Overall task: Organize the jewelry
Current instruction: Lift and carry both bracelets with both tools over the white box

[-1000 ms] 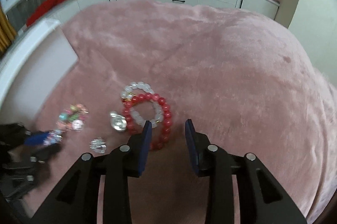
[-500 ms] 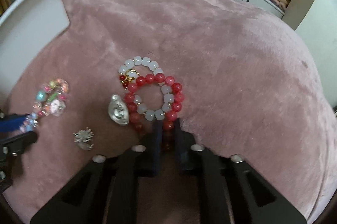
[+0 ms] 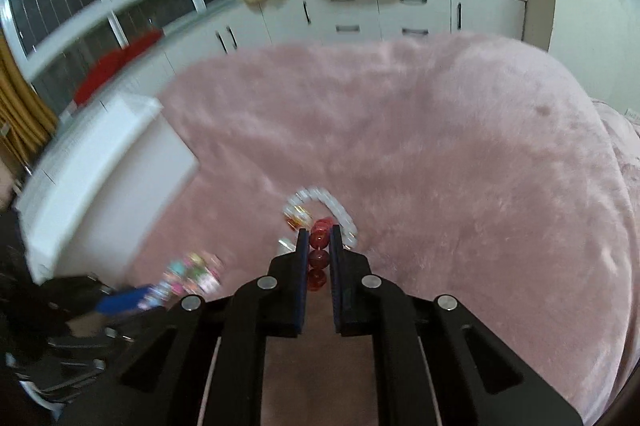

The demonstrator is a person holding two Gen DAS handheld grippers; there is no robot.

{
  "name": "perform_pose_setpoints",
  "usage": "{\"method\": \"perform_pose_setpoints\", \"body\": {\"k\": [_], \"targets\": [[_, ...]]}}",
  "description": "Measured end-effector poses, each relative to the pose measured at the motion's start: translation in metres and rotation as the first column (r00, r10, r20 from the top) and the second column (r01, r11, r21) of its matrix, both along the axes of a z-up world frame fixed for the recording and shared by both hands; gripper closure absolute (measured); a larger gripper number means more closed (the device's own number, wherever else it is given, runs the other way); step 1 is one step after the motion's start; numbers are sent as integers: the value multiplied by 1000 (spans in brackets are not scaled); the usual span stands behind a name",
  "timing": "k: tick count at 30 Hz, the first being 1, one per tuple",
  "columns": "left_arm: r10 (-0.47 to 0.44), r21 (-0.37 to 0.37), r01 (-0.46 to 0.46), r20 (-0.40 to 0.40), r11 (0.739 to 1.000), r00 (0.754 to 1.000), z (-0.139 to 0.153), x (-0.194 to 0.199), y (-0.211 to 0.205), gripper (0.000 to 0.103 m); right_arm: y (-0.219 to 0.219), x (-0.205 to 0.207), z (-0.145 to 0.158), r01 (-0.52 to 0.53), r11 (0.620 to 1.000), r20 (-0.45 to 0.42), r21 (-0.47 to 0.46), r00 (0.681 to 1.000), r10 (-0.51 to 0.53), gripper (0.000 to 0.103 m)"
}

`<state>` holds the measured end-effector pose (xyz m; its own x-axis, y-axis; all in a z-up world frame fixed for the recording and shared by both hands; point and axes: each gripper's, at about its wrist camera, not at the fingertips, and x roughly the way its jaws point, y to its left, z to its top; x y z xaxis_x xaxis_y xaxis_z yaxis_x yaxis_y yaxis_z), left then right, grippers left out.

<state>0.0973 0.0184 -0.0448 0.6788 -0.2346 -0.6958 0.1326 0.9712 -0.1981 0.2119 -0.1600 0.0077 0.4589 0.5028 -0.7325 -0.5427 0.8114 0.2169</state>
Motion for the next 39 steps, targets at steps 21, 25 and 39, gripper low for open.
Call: {"method": "perform_pose_setpoints", "body": {"k": [21,25,39], "targets": [[65,-117,-50,130,992,989,69,-37,37,81,47,-50,67,-108,989,97,99,990,98,93],[106,-131,-88,132,987,986,77,-43,53,81,61,-55,71,-114,985,90,126,991,103,93],[280,-71,-272,166,960,946,110,-72,137,81,166,-66,106,-250,959,131,136,964,233,93]]}}
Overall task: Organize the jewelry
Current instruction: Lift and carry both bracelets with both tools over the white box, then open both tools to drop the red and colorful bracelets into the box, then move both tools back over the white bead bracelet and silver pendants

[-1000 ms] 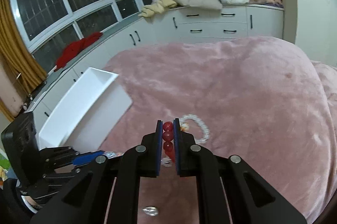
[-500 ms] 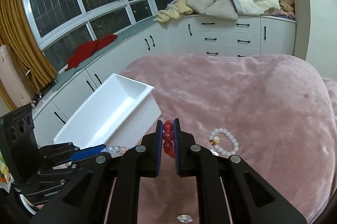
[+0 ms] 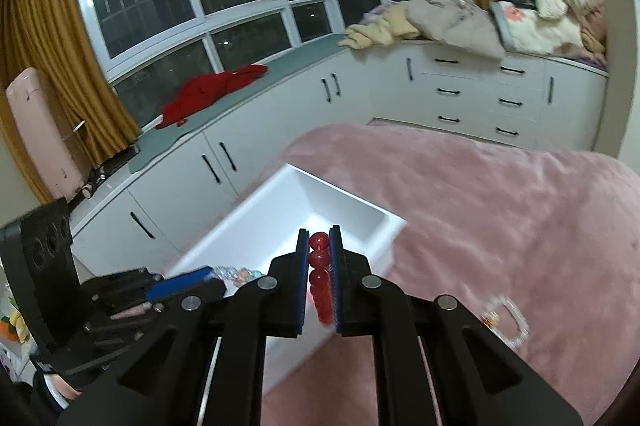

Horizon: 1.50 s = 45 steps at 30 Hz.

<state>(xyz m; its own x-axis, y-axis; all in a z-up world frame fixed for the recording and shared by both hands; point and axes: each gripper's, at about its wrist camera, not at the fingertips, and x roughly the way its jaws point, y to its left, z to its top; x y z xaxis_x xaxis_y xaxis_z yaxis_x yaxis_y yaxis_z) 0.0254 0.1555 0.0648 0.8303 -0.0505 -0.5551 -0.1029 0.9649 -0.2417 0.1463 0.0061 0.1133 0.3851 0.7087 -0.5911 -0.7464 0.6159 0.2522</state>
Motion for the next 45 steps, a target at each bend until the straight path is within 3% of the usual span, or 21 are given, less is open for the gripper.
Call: {"method": "perform_pose_setpoints", "body": {"k": [6,12,20,29,31,34,36,40,42,45], "targets": [[38,-25,-40,-80,999,996,-14,2,33,81,54,2,-6,-63,997,-2,-36,998,63,93],[106,28,-103,-158,994,982,-32,11,54,81,95,9,-36,-94,991,-45,-98,995,90,93],[106,86,-85,-288,993,952,-66,37,51,80,132,16,-83,-86,961,-47,-261,996,76,92],[126,87,-105,-298,991,946,-69,41,57,72,134,19,-95,-100,953,-55,-286,995,88,90],[127,92,-105,-293,990,948,-67,40,55,70,133,19,-93,-107,955,-57,-277,994,95,87],[131,94,-109,-281,990,951,-63,38,53,61,127,18,-83,-109,960,-43,-259,994,101,72],[157,122,-129,-265,984,951,-59,37,51,38,121,17,-74,-111,966,-32,-232,994,106,66],[169,131,-139,-256,982,952,-54,32,49,34,103,17,-50,-110,979,-3,-169,994,111,57],[166,129,-137,-248,982,954,-52,31,48,31,92,18,-37,-108,983,15,-147,994,112,40],[143,137,-116,-212,984,967,-45,29,40,27,69,18,-18,-99,986,58,-133,993,108,37]]}}
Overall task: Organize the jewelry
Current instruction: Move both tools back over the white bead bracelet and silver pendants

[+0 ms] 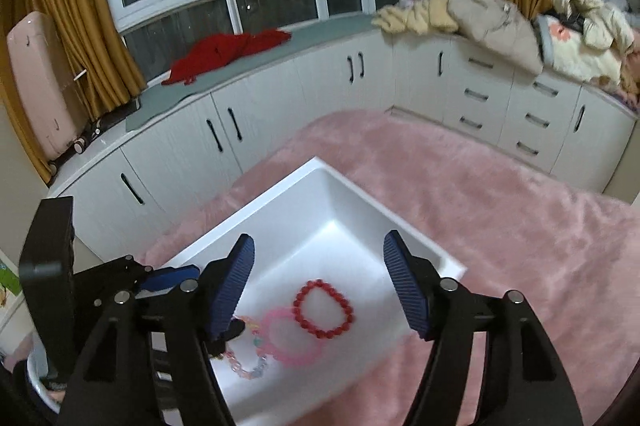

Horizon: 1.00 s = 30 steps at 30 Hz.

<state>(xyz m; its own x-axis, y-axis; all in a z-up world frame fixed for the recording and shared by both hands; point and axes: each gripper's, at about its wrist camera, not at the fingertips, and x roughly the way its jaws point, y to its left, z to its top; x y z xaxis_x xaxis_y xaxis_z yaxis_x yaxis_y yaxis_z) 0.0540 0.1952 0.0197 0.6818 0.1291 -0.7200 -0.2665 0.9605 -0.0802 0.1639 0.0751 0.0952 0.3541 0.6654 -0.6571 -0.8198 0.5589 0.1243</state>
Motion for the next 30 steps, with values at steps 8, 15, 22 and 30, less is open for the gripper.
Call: {"method": "perform_pose_setpoints", "body": {"k": [8,15,22,30], "targets": [[-114,119,95,163,988,980,34,-12,-51,15,-91,13,34,99,995,91,17,991,-100,21],[-187,82,170,324,982,927,56,-24,-90,11,-177,42,18,245,969,49,34,968,-247,21],[-326,67,326,385,943,864,53,-31,-135,11,-215,56,-32,324,946,13,-27,946,-324,21],[-436,99,427,295,899,850,25,-20,-183,11,-226,71,-68,374,925,-28,-66,926,-376,21]]}}
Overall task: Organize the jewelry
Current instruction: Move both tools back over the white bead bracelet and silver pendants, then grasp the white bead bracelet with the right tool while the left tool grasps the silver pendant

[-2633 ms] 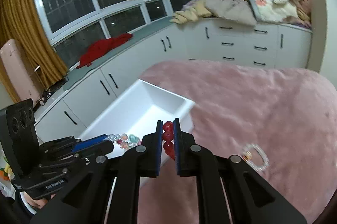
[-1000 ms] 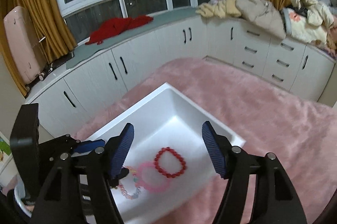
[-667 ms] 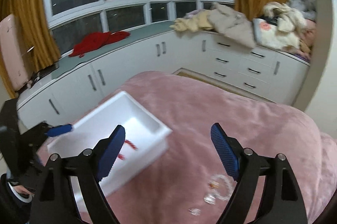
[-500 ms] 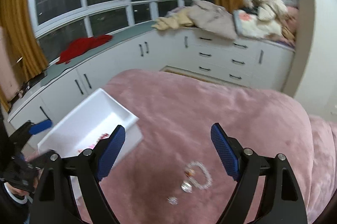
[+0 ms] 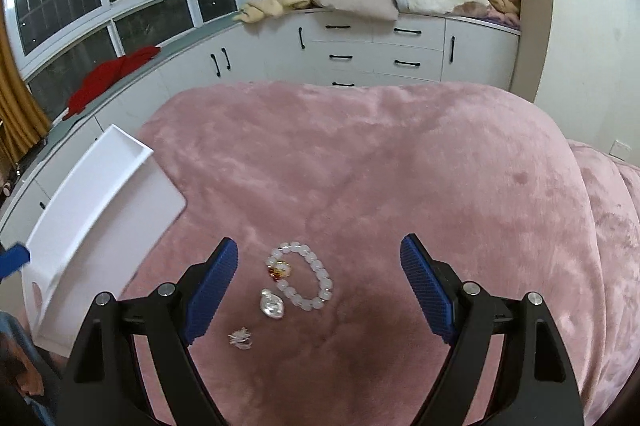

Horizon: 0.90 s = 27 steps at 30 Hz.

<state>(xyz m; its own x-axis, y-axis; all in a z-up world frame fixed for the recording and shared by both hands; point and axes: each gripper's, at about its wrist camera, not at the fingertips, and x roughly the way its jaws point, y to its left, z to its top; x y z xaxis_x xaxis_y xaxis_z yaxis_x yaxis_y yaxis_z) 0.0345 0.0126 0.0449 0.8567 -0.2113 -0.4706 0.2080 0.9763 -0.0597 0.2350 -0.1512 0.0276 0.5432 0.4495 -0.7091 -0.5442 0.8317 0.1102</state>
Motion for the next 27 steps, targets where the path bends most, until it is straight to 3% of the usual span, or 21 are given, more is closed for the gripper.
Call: {"method": "perform_pose_setpoints", "body": {"k": [3,10,13,20,25,27], "targets": [[-47,-20,46,-35,999,998,-15,6,-11,11,3,4,-6,12,999,6,-29,1000,-12,21],[-148,31,154,-146,988,978,-56,23,-46,11,19,14,-33,8,992,6,-128,1000,-7,22],[-185,55,202,-222,978,957,-80,36,-55,12,28,15,-49,4,977,32,-211,999,2,22],[-210,91,256,-350,962,913,-121,57,-66,25,43,16,-79,0,943,54,-331,998,19,26],[-220,51,264,-417,963,882,-140,71,-61,39,45,20,-93,24,922,55,-387,998,-3,36],[-221,61,270,-417,961,882,-142,73,-60,41,48,19,-94,10,918,47,-396,999,9,52]]}}
